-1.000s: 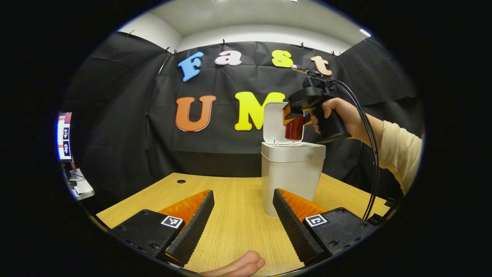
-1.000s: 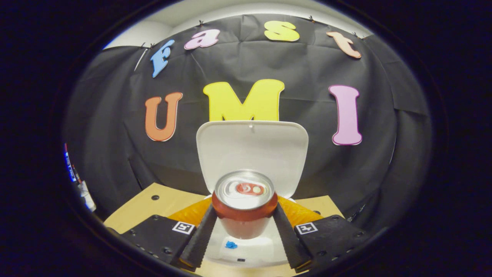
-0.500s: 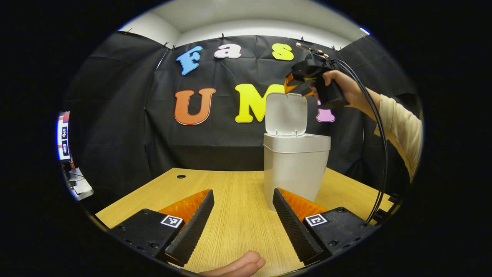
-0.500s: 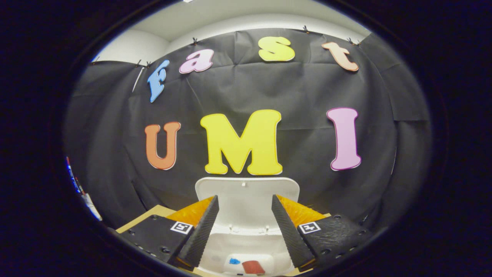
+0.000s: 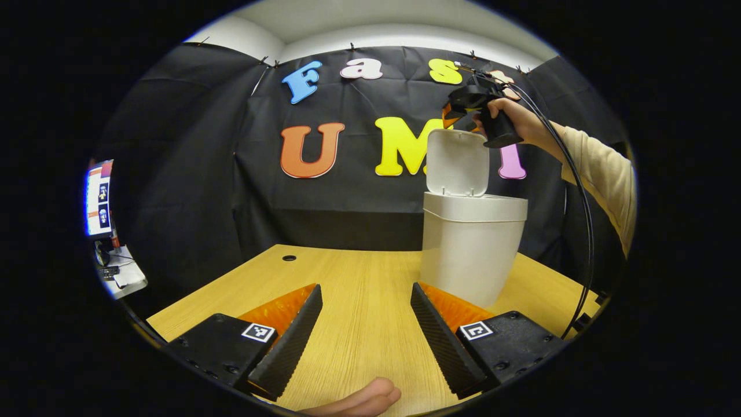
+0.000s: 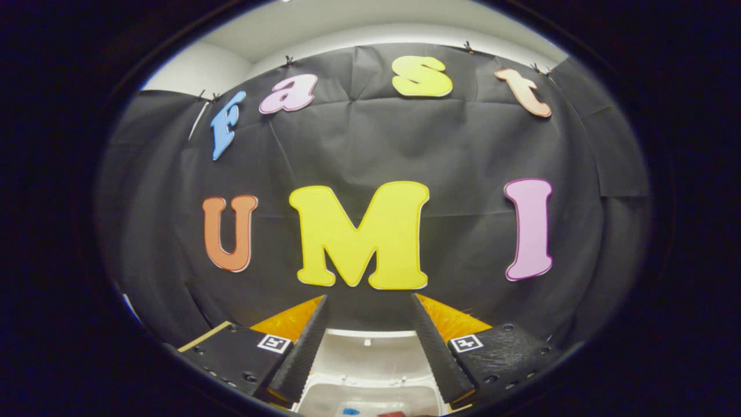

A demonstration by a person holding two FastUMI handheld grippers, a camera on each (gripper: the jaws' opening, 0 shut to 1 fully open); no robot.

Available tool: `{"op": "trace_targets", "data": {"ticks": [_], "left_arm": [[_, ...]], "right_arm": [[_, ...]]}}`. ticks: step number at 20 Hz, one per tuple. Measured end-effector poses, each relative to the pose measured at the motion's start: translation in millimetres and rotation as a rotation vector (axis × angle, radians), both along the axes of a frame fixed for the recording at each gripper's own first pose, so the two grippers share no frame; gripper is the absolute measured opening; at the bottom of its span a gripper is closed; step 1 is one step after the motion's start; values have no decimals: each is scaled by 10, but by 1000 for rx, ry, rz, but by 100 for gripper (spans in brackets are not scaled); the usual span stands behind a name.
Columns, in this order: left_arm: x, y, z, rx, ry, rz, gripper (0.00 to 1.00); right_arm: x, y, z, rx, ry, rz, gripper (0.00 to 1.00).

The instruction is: Press the lid of the desktop garbage bin to open it, pick up the crumpled paper on the desktop and throw it into the bin, then pick up the pop can on the desktop and drop it into the bin, and finally close the garbage bin lid.

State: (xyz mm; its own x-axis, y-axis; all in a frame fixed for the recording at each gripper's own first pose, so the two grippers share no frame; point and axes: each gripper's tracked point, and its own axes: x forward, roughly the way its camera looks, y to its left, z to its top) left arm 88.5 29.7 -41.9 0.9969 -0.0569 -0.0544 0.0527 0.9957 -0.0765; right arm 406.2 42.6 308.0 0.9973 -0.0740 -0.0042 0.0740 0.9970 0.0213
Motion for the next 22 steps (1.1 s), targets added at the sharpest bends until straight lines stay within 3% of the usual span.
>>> {"op": "trace_targets", "data": {"ticks": [4,7,15,22], "left_arm": [[5,69,13,-1,-4,19,100],[-21,47,37,-1,-7,16,99],[-155,-202,299,-27,-110,-81,99],[-386,-183,491,-27,-157,-74,99]], "right_arm": [[-23,35,-11,83,24,19,86],[-129,76,-80,13,57,26,87],[-621,56,-473,57,236,2,87],[-998,-21,-1038,78,391,-39,87]]}}
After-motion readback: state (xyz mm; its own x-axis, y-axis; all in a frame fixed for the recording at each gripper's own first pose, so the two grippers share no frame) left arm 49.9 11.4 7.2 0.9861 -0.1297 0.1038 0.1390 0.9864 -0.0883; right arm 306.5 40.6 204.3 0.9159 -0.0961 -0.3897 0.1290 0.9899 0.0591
